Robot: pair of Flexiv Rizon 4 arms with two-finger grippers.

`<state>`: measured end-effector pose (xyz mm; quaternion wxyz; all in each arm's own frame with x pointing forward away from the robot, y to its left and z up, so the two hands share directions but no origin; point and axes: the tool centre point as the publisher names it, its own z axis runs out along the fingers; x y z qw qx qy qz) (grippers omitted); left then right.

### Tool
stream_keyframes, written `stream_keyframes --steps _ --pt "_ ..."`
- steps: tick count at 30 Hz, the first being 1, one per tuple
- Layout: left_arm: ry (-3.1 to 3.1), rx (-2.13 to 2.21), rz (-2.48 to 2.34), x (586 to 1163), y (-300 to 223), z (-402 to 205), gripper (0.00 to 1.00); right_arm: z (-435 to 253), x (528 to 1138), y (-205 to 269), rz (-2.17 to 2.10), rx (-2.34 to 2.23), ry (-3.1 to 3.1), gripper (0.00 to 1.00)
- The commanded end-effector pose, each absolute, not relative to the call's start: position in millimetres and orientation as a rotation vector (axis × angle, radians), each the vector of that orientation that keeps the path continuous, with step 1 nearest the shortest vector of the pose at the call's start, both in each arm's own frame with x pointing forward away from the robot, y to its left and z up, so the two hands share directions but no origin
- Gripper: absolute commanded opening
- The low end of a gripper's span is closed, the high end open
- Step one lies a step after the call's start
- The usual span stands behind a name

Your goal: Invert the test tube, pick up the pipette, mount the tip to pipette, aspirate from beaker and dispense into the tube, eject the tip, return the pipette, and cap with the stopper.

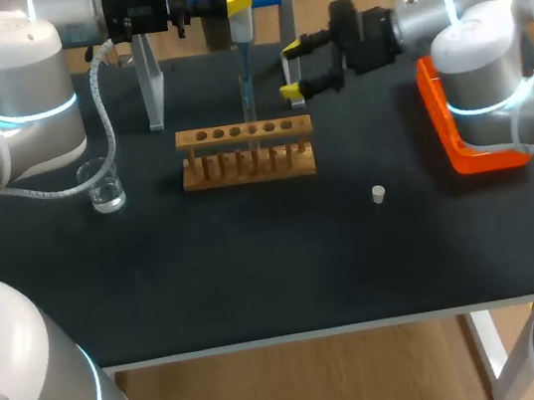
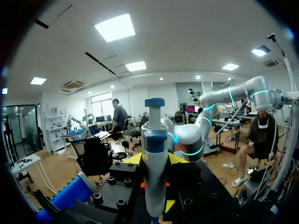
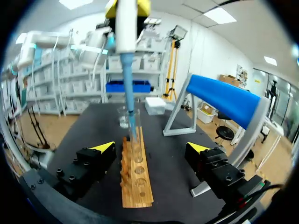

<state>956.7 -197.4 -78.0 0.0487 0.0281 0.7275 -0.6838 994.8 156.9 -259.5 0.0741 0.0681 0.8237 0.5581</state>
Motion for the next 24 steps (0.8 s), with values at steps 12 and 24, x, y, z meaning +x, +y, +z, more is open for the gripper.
stream_keyframes --steps 12,24 --pt "2.212 0.089 -2.088 958 -198 -79 0.00 -148 969 104 1.969 0.187 2.168 1.00" --pt "2.212 0.089 -2.088 958 -198 -79 0.00 -67 965 102 1.989 0.242 2.127 1.00"
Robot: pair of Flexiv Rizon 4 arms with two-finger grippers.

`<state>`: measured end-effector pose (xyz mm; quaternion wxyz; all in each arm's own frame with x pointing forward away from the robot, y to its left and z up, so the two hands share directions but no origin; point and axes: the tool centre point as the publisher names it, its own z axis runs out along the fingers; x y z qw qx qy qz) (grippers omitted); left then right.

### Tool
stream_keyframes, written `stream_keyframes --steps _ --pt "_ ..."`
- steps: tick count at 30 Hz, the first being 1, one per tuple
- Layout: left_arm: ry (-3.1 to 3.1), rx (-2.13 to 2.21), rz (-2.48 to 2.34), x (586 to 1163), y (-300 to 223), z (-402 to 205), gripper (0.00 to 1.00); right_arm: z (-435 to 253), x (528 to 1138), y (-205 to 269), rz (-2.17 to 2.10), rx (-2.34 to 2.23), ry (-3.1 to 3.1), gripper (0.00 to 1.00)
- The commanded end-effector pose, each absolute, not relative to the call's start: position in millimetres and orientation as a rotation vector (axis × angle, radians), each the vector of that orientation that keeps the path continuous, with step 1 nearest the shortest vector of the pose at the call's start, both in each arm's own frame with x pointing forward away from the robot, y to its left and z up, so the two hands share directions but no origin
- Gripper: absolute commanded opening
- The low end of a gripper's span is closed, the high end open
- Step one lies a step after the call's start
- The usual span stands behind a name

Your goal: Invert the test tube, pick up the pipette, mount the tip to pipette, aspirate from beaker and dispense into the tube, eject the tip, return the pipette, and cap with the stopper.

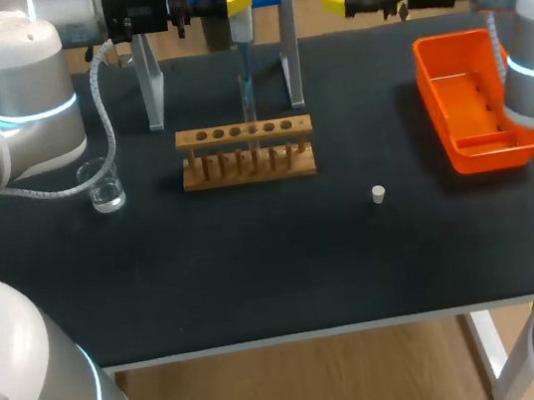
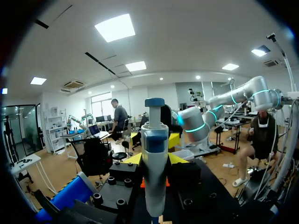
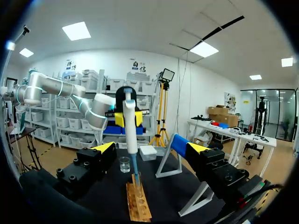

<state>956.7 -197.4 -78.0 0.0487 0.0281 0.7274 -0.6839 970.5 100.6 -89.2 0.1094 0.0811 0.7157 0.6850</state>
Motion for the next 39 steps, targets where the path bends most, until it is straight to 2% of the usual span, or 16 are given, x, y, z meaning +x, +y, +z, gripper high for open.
stream_keyframes --steps 1,4,5,6,7,11,12,13,39 --pt "2.212 0.089 -2.088 958 -198 -79 0.00 -62 964 103 1.994 0.228 2.123 1.00" --pt "2.212 0.089 -2.088 958 -198 -79 0.00 -47 963 108 2.010 0.182 2.126 0.98" --pt "2.212 0.089 -2.088 958 -198 -79 0.00 -43 962 110 2.015 0.175 2.134 0.92" --pt "2.212 0.089 -2.088 958 -198 -79 0.00 -39 962 113 2.017 0.163 2.138 0.67" --pt "2.212 0.089 -2.088 958 -198 -79 0.00 -35 963 115 2.017 0.158 2.141 0.48" --pt "2.212 0.089 -2.088 958 -198 -79 0.00 -21 963 125 1.998 0.116 2.164 0.15" --pt "2.212 0.089 -2.088 958 -198 -79 0.00 -17 964 128 1.997 0.111 2.170 0.11" --pt "2.212 0.089 -2.088 958 -198 -79 0.00 -13 963 130 1.992 0.092 2.175 0.00" --pt "2.212 0.089 -2.088 958 -198 -79 0.00 14 946 201 2.069 -0.082 2.281 0.00"
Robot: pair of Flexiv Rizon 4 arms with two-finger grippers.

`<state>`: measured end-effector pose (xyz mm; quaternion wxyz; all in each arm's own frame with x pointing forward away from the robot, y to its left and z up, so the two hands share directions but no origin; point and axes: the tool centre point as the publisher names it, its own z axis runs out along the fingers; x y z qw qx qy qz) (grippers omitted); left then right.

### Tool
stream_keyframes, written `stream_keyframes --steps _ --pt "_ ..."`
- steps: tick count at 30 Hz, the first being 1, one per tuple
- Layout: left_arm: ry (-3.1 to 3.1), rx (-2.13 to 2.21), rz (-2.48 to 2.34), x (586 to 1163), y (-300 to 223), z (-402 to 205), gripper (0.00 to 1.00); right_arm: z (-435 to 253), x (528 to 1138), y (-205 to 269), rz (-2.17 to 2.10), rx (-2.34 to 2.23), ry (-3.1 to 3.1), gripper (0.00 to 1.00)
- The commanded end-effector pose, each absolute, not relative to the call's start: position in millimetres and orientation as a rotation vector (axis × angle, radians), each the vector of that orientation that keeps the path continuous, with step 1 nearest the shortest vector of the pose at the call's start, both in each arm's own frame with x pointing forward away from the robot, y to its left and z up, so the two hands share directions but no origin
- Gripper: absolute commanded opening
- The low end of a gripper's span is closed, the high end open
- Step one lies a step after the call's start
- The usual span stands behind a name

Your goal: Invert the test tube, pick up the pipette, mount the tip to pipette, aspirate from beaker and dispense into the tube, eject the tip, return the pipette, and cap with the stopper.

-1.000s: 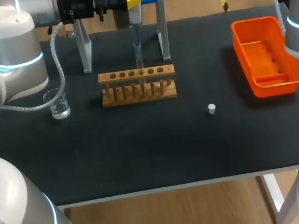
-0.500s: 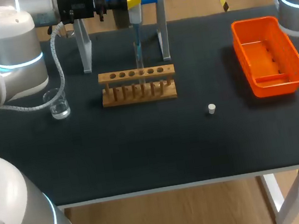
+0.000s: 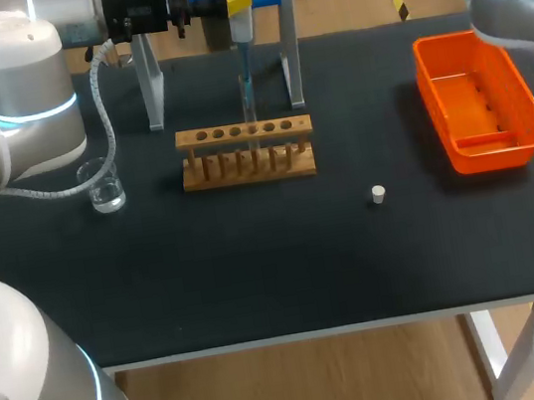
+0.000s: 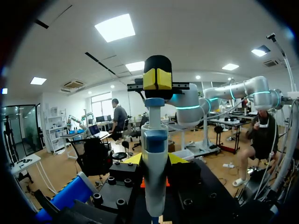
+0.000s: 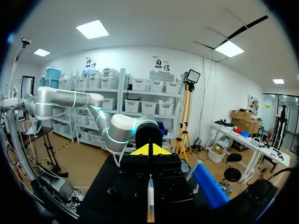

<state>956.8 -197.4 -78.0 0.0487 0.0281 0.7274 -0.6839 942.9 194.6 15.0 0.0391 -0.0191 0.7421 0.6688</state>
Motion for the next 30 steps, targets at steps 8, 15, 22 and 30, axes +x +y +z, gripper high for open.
stream_keyframes --steps 8,15,22,30 --pt "2.212 0.089 -2.088 958 -198 -79 0.00 11 941 214 2.113 -0.109 2.287 0.00" --pt "2.212 0.089 -2.088 958 -198 -79 0.00 10 936 221 2.114 -0.120 2.301 0.00" --pt "2.212 0.089 -2.088 958 -198 -79 0.00 3 935 224 2.100 -0.111 2.321 0.00" --pt "2.212 0.089 -2.088 958 -198 -79 0.00 -2 936 227 2.099 -0.096 2.330 0.00"
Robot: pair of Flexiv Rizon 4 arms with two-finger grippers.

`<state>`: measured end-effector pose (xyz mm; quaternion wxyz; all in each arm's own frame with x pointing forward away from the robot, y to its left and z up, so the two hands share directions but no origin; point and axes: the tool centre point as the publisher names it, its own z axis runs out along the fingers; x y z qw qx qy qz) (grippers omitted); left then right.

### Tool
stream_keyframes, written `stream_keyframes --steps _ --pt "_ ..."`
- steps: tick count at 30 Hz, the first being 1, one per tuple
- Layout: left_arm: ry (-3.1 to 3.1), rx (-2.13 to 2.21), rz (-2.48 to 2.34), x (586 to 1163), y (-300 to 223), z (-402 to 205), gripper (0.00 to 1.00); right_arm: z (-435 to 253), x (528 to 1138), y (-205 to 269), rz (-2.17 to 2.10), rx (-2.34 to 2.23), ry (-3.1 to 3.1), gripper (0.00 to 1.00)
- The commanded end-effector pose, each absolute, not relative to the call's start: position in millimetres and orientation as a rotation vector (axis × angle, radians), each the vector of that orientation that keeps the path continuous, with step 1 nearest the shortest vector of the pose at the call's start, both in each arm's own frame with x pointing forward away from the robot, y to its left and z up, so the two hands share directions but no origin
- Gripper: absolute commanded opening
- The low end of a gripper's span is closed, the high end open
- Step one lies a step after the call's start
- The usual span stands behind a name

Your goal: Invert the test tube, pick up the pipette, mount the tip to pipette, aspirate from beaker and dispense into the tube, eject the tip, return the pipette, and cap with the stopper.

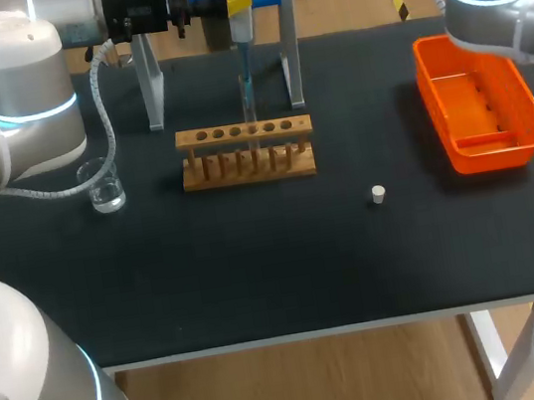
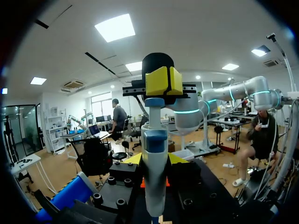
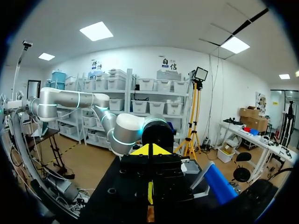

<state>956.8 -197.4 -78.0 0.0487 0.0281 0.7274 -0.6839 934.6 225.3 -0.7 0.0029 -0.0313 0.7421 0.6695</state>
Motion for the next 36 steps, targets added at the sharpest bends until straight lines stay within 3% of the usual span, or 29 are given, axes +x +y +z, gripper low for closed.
stream_keyframes --steps 1,36 --pt "2.212 0.089 -2.088 958 -198 -79 0.00 -2 937 227 2.099 -0.094 2.330 0.00" --pt "2.212 0.089 -2.088 958 -198 -79 0.00 -23 942 233 2.111 -0.045 2.351 0.00"
